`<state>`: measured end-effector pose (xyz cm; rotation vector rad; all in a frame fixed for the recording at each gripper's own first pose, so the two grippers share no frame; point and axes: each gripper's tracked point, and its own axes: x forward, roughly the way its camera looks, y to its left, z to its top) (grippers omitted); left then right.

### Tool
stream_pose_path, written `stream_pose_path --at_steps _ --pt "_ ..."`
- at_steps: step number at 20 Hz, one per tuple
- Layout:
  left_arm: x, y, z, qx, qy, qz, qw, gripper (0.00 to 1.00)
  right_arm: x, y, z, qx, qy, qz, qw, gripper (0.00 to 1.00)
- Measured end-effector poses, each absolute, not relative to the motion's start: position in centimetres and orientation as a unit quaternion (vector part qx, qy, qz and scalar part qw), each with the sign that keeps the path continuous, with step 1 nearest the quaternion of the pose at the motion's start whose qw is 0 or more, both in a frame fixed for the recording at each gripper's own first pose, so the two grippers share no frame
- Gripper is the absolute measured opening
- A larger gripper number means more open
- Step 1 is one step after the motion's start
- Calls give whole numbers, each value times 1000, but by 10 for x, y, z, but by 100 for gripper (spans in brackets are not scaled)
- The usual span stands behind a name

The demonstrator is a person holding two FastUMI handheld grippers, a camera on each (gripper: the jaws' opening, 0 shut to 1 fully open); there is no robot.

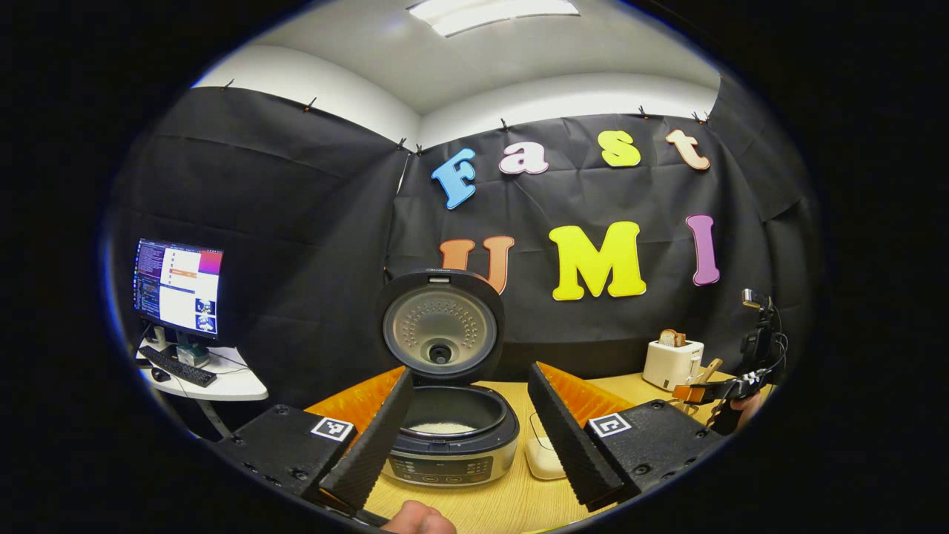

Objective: Close the left gripper, press the button to open the rice cooker; take a wooden spoon from the chopstick holder with the right hand, scoop a spoonful of rice and pour it into the rice cooker, then put the wooden spoon back into the chopstick holder.

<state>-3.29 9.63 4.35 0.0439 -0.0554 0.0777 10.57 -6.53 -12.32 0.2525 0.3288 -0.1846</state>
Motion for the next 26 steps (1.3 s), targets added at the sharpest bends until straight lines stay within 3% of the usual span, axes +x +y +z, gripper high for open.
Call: stream_pose_path --at_steps 1,10,13,14,15,18,19,26 --pt "-33 94 43 24 -27 39 999 99 103 -67 -122 129 161 -93 974 94" --pt "-35 72 42 29 -25 37 999 99 35 -61 -106 70 143 -79 984 96" --pt "-32 69 42 30 -28 41 998 99 15 -53 -92 48 117 -65 990 92" --pt "-31 69 39 27 -24 46 998 99 11 -48 -89 40 110 -56 992 96" --pt "-32 69 39 24 -25 49 998 99 9 -41 -90 29 107 -47 993 92" --pt "-27 66 44 23 -15 42 999 99 6 -22 -87 15 98 -19 995 96" --pt "-25 69 51 28 -17 45 998 99 5 -18 -83 14 90 -13 996 91" --pt "7 80 90 47 0 43 998 99 13 7 -101 44 92 40 994 95"
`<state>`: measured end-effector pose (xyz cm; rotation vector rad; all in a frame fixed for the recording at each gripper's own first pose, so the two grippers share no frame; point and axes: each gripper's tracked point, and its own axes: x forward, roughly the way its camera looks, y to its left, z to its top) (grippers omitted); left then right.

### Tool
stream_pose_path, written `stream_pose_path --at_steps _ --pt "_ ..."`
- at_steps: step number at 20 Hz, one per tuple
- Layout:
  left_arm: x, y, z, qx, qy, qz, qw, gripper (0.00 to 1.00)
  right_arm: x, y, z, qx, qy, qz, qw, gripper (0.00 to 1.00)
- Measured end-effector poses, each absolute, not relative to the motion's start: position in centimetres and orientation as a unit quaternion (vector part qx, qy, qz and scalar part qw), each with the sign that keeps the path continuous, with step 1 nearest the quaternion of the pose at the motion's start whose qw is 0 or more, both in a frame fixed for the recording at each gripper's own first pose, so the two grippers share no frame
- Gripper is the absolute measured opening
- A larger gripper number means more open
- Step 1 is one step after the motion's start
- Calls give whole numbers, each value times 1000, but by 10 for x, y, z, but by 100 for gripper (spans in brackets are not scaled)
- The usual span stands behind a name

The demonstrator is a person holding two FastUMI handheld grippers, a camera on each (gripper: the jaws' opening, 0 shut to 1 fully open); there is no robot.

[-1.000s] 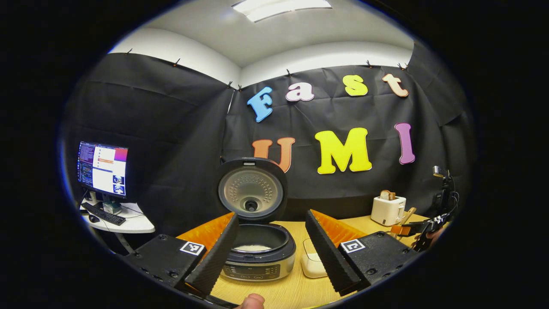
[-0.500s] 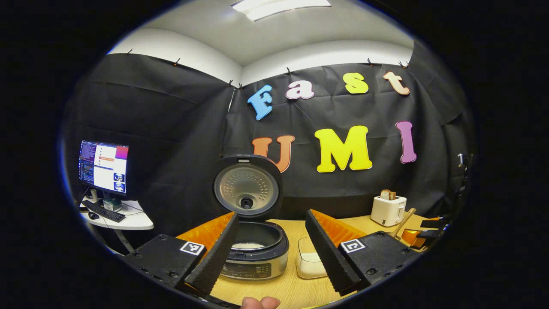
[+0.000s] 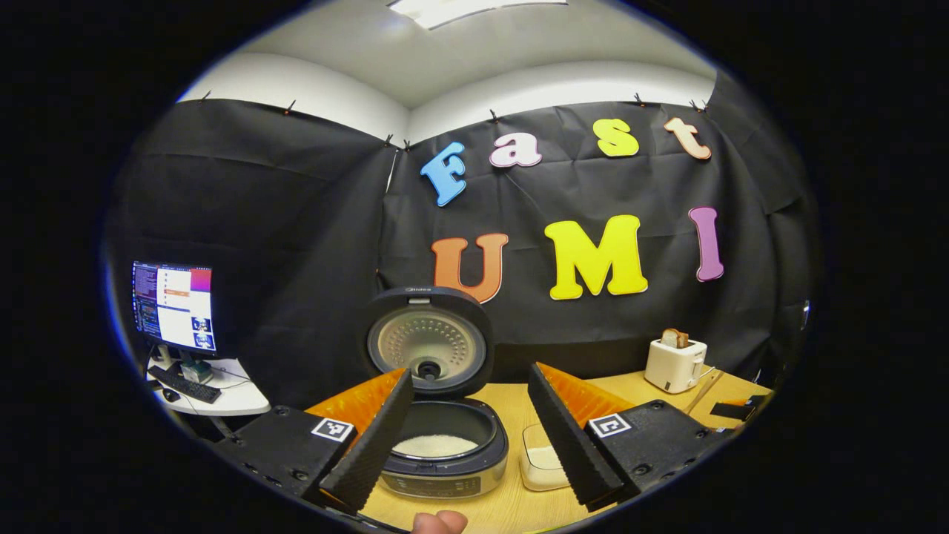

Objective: Close the left gripper, press the button to open the rice cooker; take a wooden spoon from the chopstick holder with the right hand, scoop a spoonful of rice and pour it into the rice cooker, then put the wooden spoon back into the chopstick holder.

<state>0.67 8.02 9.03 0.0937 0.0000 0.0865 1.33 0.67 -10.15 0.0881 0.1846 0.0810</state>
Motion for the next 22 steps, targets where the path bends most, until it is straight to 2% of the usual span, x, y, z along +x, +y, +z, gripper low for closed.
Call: stream_pose_path --at_steps 2,6,7,8,9,11,12,13,17,18,19,21,22 --pt "23 85 103 55 11 44 997 99 12 8 -108 36 96 43 994 91" --pt "56 92 129 61 31 38 997 99 17 1 -109 27 85 42 995 92" --pt "63 95 133 56 36 37 997 99 18 -1 -108 25 84 42 995 96" --pt "71 98 139 52 42 35 997 99 19 -4 -105 24 79 39 996 91" --pt "77 102 146 50 44 35 997 99 19 -9 -101 22 71 35 997 91" --pt "90 114 162 52 46 45 997 95 21 -15 -95 20 60 30 998 92" --pt "97 120 168 54 48 49 996 99 21 -15 -95 23 59 32 998 92" --pt "104 125 172 54 52 52 996 99 21 -16 -94 24 58 33 997 96" --pt "133 141 189 62 63 63 994 99 22 -18 -90 26 56 36 997 96" --pt "140 146 190 67 66 72 993 99 22 -20 -89 26 54 34 998 96" --pt "147 149 191 72 69 72 992 99 22 -22 -87 27 49 32 998 91" --pt "163 149 183 74 86 68 991 99 23 -26 -87 29 47 30 998 92" --pt "170 152 179 74 96 70 990 99 23 -26 -87 31 49 31 998 95"
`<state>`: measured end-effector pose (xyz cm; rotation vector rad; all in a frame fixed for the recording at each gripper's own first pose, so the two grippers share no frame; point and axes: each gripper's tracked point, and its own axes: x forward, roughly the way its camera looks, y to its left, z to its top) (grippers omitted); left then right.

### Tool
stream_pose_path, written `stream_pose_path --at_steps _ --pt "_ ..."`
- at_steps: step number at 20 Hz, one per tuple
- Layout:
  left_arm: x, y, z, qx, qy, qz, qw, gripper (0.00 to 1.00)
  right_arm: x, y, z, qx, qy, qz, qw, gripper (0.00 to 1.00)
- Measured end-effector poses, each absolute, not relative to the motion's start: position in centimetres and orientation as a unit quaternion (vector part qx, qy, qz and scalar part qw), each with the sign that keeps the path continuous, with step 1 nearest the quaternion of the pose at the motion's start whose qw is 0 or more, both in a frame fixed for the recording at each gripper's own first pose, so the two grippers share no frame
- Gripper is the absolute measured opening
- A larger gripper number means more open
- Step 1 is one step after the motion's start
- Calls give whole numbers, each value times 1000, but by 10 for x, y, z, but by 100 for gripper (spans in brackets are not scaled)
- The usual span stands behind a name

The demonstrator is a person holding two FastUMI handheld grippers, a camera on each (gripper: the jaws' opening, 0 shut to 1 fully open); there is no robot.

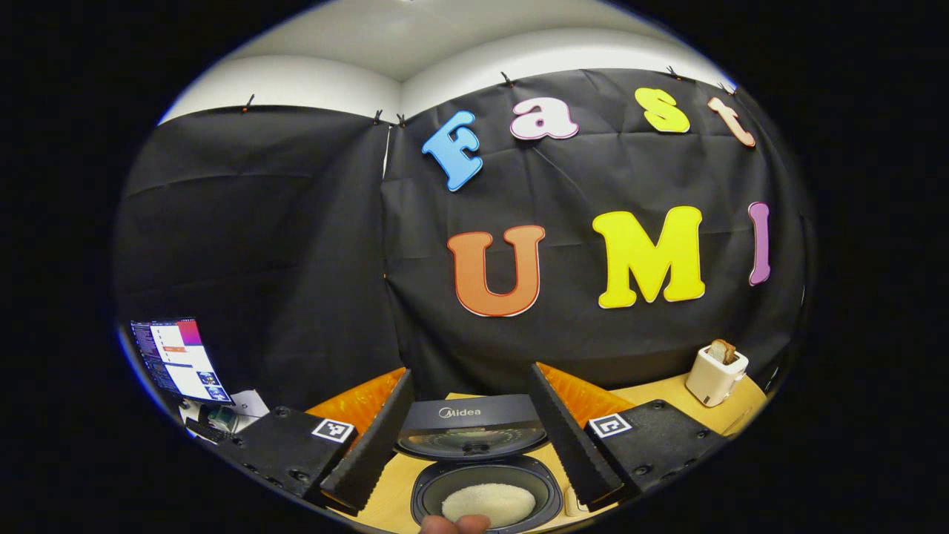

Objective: Close the left gripper, press the button to open the rice cooker; take a wooden spoon from the chopstick holder with the right hand, scoop a spoonful of rice and pour it into the rice cooker, then put the wooden spoon back into the chopstick holder.

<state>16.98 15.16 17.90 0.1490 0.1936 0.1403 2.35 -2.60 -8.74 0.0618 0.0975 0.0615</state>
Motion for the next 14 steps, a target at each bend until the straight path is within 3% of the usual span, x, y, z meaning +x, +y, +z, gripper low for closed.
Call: stream_pose_path --at_steps 1,2,3,14 --pt "175 155 176 73 104 73 989 99 24 -27 -89 33 51 30 998 91" --pt "183 156 173 71 107 70 989 99 25 -28 -89 37 52 29 998 96" --pt "189 160 169 69 113 76 988 99 25 -29 -89 39 51 28 998 92" --pt "226 180 132 70 191 96 974 99 27 -52 -99 39 66 3 997 96"
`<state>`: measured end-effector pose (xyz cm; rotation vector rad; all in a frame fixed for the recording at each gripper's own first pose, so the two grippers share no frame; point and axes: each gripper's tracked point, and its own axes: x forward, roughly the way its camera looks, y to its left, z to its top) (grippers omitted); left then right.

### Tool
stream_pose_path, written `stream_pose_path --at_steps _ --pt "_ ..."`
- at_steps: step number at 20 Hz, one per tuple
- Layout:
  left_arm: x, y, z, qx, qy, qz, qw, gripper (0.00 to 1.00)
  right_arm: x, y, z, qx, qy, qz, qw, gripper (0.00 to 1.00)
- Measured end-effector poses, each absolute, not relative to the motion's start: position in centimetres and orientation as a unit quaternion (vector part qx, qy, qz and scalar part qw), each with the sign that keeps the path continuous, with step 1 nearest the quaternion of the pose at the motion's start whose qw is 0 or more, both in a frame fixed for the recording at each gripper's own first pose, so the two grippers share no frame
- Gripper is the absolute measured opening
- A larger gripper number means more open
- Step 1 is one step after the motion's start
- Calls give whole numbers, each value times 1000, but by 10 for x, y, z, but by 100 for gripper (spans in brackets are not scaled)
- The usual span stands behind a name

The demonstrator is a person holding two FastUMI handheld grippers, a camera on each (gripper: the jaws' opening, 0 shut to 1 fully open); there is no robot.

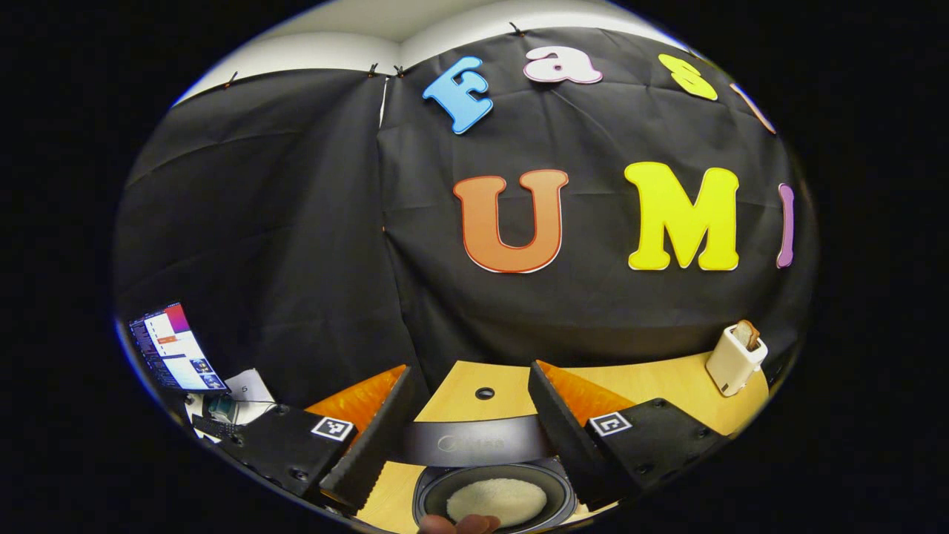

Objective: Close the left gripper, press the button to open the rice cooker; take a wooden spoon from the chopstick holder with the right hand, scoop a spoonful of rice and pour it into the rice cooker, then put the wooden spoon back into the chopstick holder.

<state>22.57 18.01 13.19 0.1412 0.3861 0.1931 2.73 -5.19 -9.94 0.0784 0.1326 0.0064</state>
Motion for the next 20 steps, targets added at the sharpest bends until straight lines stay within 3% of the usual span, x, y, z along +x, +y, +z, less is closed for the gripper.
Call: stream_pose_path --at_steps 4,6,7,8,10,14,15,16,17,19,20 --pt "223 181 129 72 199 95 973 99 27 -47 -102 38 71 8 997 91" --pt "218 180 126 68 206 94 972 99 26 -43 -102 37 72 12 997 96" --pt "215 180 125 64 207 93 972 99 25 -42 -102 37 71 14 997 92" --pt "210 179 124 58 209 94 972 99 23 -41 -100 38 70 15 997 96" --pt "198 176 118 40 215 90 972 99 20 -38 -97 37 66 18 997 92" --pt "171 170 108 23 230 79 970 99 12 -33 -92 40 61 26 997 92" --pt "164 168 105 24 231 79 969 99 10 -31 -91 38 59 28 997 96" --pt "156 168 100 22 233 80 969 99 7 -29 -89 37 58 29 997 92" --pt "148 166 95 18 233 80 969 99 5 -27 -89 38 58 31 997 96" --pt "133 163 86 17 233 82 969 99 -1 -23 -88 39 59 35 997 92" --pt "126 162 81 14 234 83 969 99 -4 -23 -84 38 55 35 997 96"
